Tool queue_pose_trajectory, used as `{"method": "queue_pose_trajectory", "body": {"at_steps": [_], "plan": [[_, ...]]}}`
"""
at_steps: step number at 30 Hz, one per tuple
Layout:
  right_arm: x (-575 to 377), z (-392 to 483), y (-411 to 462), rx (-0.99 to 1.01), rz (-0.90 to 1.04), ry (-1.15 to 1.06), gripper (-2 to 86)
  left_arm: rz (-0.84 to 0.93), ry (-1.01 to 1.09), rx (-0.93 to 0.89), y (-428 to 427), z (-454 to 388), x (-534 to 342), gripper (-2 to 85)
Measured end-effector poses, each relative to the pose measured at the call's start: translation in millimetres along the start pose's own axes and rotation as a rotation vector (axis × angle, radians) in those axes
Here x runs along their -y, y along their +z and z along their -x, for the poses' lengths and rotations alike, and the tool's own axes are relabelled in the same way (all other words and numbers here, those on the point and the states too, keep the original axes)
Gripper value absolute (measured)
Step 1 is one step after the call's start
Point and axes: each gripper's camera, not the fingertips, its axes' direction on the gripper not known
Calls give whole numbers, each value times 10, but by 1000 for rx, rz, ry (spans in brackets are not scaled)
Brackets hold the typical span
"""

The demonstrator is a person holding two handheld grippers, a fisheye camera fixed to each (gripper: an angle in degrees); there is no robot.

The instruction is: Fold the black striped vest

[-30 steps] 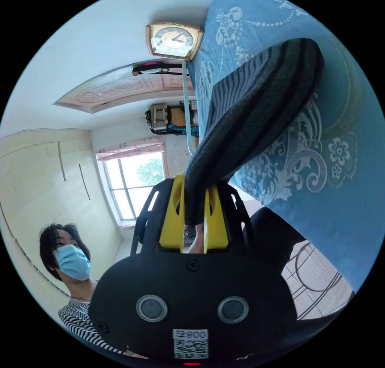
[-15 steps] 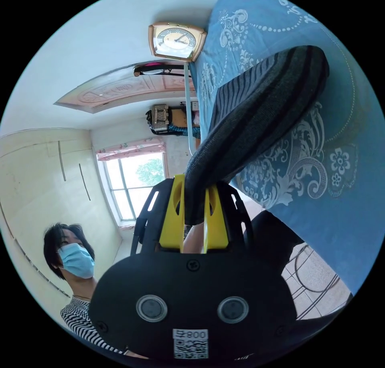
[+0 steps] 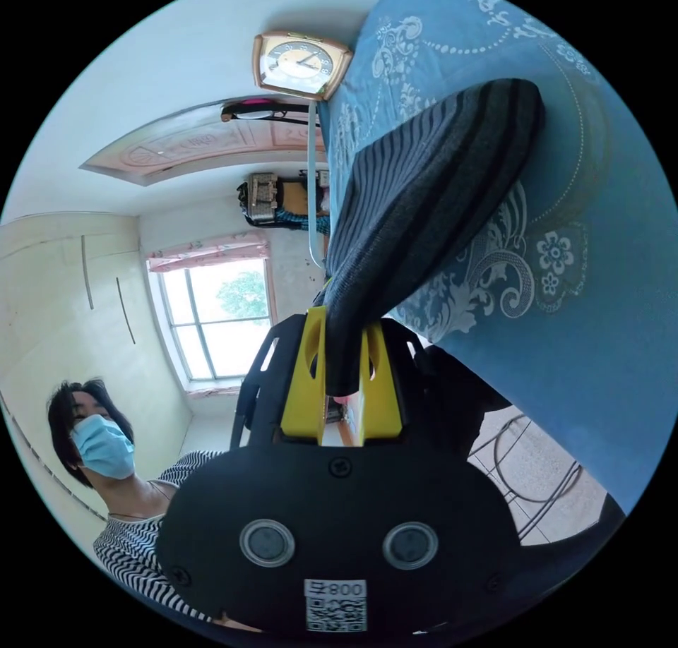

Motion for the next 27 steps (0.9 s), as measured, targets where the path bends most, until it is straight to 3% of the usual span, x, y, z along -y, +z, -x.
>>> {"method": "queue_pose_trajectory", "body": {"at_steps": [15,27], "plan": [[-1508,-1071,-629,95,-48,-112,62,111,145,-46,1247,-571,-1539,76],[-3103,-2430,-1710,170,-399,-156,62,477,266,-57,3770,-962,-2770,75]]}}
